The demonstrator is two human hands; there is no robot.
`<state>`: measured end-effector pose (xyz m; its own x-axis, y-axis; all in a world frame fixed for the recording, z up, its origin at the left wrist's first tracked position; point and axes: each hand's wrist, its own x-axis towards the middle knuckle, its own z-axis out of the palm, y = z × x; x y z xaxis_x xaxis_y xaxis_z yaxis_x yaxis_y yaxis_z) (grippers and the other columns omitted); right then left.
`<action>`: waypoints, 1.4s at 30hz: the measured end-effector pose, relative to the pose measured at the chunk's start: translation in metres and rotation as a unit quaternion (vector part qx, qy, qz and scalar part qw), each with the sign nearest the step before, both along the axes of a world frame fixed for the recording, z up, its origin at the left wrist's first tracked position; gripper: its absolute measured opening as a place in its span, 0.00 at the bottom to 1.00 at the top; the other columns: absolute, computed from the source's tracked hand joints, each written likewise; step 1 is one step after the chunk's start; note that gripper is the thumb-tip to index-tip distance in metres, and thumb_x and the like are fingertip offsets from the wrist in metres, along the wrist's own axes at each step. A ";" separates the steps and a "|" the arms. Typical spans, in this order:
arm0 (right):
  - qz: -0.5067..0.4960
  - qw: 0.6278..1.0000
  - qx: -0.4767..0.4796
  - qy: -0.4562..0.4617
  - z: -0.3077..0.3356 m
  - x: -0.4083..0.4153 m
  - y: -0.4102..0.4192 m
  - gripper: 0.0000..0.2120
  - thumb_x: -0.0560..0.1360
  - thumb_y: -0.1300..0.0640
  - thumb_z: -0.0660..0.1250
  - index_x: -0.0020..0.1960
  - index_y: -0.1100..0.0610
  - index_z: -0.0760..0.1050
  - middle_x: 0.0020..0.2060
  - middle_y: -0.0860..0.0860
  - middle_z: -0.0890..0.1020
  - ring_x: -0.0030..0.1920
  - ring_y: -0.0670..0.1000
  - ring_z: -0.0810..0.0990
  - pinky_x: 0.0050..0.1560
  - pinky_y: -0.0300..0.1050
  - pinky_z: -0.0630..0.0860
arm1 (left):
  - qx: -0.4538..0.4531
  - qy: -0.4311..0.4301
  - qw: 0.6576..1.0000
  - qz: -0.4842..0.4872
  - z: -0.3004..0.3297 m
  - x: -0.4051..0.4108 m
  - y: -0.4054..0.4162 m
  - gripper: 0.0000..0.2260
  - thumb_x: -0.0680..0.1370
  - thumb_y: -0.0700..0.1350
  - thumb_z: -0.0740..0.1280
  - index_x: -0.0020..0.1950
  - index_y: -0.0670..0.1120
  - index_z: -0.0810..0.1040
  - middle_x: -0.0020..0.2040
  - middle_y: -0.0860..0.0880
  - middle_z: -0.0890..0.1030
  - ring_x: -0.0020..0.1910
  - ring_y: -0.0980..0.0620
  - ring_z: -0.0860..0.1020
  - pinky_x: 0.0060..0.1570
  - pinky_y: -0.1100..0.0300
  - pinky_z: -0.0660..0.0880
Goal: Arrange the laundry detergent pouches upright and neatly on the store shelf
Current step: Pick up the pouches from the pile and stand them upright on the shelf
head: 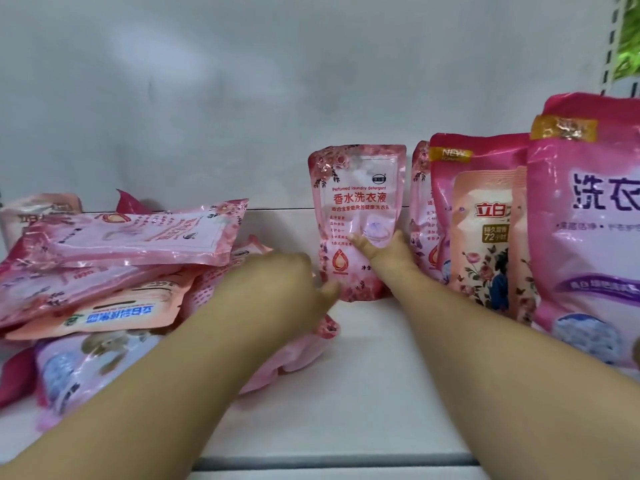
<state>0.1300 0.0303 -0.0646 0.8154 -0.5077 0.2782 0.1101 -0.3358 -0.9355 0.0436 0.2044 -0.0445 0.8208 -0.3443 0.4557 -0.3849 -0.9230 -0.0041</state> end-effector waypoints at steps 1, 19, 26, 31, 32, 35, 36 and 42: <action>0.002 1.000 -0.007 0.005 0.000 0.000 0.001 0.38 0.68 0.43 0.71 0.69 0.60 0.61 0.66 0.57 0.71 0.66 0.59 0.69 0.67 0.52 0.65 | 0.025 -0.006 1.000 -0.002 -0.008 -0.007 0.006 0.25 0.74 0.64 0.51 0.59 0.48 0.73 0.53 0.44 0.75 0.56 0.45 0.73 0.51 0.58 0.69; 0.273 0.943 0.086 0.169 0.022 -0.105 0.058 0.27 0.76 0.36 0.54 0.48 0.59 0.77 0.39 0.58 0.83 0.39 0.55 0.83 0.41 0.41 0.78 | -0.129 -0.188 0.947 -0.227 -0.051 -0.088 0.026 0.20 0.72 0.61 0.56 0.44 0.52 0.83 0.34 0.54 0.83 0.29 0.54 0.80 0.21 0.66 0.69; 0.225 0.972 0.065 0.013 0.020 -0.141 0.056 0.09 0.76 0.60 0.64 0.55 0.61 0.75 0.33 0.50 0.81 0.26 0.45 0.79 0.27 0.35 0.75 | -0.347 0.014 0.880 -0.325 -0.054 -0.105 0.023 0.24 0.75 0.60 0.53 0.68 0.52 0.70 0.65 0.57 0.71 0.64 0.64 0.65 0.66 0.62 0.63; 0.229 0.940 0.007 -0.253 0.061 -0.171 0.053 0.04 0.75 0.57 0.66 0.46 0.49 0.75 0.39 0.46 0.83 0.41 0.46 0.82 0.45 0.42 0.80 | -0.552 0.115 0.794 -0.228 -0.016 -0.082 0.032 0.38 0.68 0.65 0.64 0.74 0.54 0.56 0.71 0.50 0.67 0.67 0.49 0.70 0.65 0.45 0.67; 0.213 0.936 -0.006 -0.281 0.063 -0.173 0.053 0.03 0.75 0.56 0.66 0.46 0.49 0.76 0.39 0.45 0.83 0.43 0.46 0.83 0.47 0.42 0.80 | -0.587 0.191 0.744 -0.254 -0.010 -0.078 0.028 0.39 0.66 0.65 0.68 0.72 0.52 0.60 0.67 0.47 0.73 0.61 0.47 0.75 0.59 0.46 0.72; 0.198 0.936 0.010 -0.292 0.056 -0.175 0.051 0.06 0.73 0.50 0.66 0.48 0.50 0.74 0.45 0.50 0.82 0.46 0.50 0.83 0.50 0.48 0.81 | -0.624 0.278 0.657 -0.318 -0.005 -0.071 0.013 0.10 0.73 0.51 0.67 0.52 0.50 0.75 0.51 0.45 0.83 0.47 0.45 0.82 0.45 0.49 0.79; 0.204 0.938 0.019 -0.279 0.049 -0.173 0.047 0.12 0.70 0.48 0.66 0.51 0.51 0.72 0.48 0.51 0.82 0.48 0.51 0.83 0.50 0.50 0.80 | -0.624 0.242 0.673 -0.315 -0.007 -0.067 0.008 0.04 0.76 0.47 0.65 0.49 0.50 0.75 0.48 0.45 0.83 0.45 0.46 0.83 0.45 0.49 0.79; 0.206 0.977 -0.028 0.054 -0.006 -0.167 0.026 0.36 0.66 0.38 0.67 0.69 0.53 0.64 0.61 0.52 0.77 0.57 0.53 0.77 0.61 0.56 0.74 | -0.603 0.185 0.717 -0.296 -0.028 -0.042 -0.001 0.09 0.77 0.43 0.64 0.57 0.47 0.74 0.50 0.47 0.82 0.48 0.49 0.82 0.48 0.51 0.79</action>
